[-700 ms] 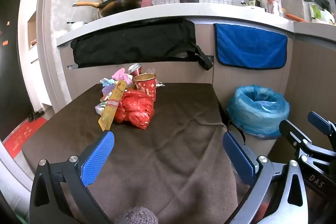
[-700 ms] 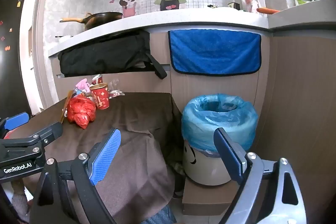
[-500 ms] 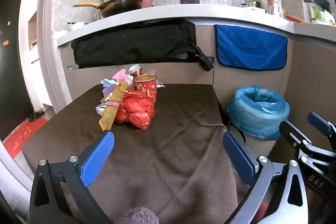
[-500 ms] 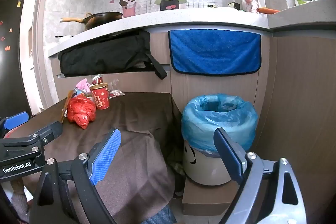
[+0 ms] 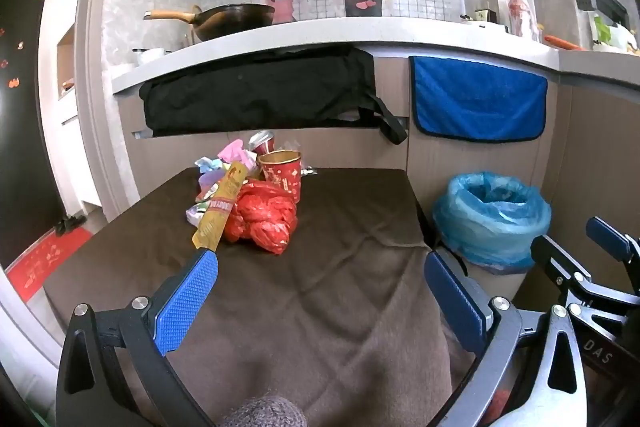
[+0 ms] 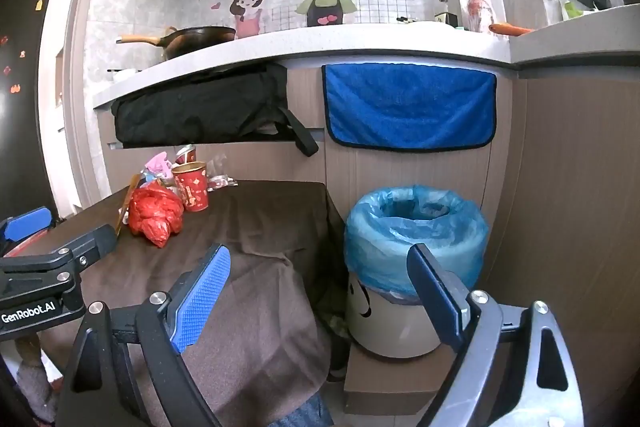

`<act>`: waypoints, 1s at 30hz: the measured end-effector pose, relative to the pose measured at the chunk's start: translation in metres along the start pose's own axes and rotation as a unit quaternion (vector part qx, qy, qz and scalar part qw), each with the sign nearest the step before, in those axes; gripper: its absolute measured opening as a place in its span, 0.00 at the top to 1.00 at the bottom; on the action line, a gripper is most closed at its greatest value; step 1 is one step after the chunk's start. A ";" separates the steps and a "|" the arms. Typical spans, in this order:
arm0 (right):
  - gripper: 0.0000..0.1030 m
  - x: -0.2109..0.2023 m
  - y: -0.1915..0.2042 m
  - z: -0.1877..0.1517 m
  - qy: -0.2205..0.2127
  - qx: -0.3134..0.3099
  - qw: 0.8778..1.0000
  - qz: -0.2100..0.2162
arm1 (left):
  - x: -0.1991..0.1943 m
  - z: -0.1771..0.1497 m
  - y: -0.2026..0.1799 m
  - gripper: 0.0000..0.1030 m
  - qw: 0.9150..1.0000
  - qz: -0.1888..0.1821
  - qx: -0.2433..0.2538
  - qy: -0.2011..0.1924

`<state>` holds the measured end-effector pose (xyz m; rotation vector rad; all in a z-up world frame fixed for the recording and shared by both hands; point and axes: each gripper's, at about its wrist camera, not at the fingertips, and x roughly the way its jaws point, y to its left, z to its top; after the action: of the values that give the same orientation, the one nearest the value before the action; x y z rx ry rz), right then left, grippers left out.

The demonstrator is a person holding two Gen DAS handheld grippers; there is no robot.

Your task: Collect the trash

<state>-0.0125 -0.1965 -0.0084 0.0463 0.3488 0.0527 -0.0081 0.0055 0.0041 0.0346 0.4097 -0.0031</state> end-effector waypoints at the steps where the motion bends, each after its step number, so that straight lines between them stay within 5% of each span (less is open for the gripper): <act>1: 0.15 -0.002 -0.001 0.001 0.000 0.000 1.000 0.000 | 0.000 0.000 0.000 0.01 1.000 0.000 0.000 -0.001; 30: 0.15 0.000 -0.003 0.001 -0.003 -0.003 1.000 -0.002 | -0.004 0.000 0.002 0.01 1.000 -0.001 -0.002 -0.006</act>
<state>-0.0119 -0.2000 -0.0073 0.0405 0.3433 0.0500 -0.0118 0.0075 0.0059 0.0295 0.3983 -0.0036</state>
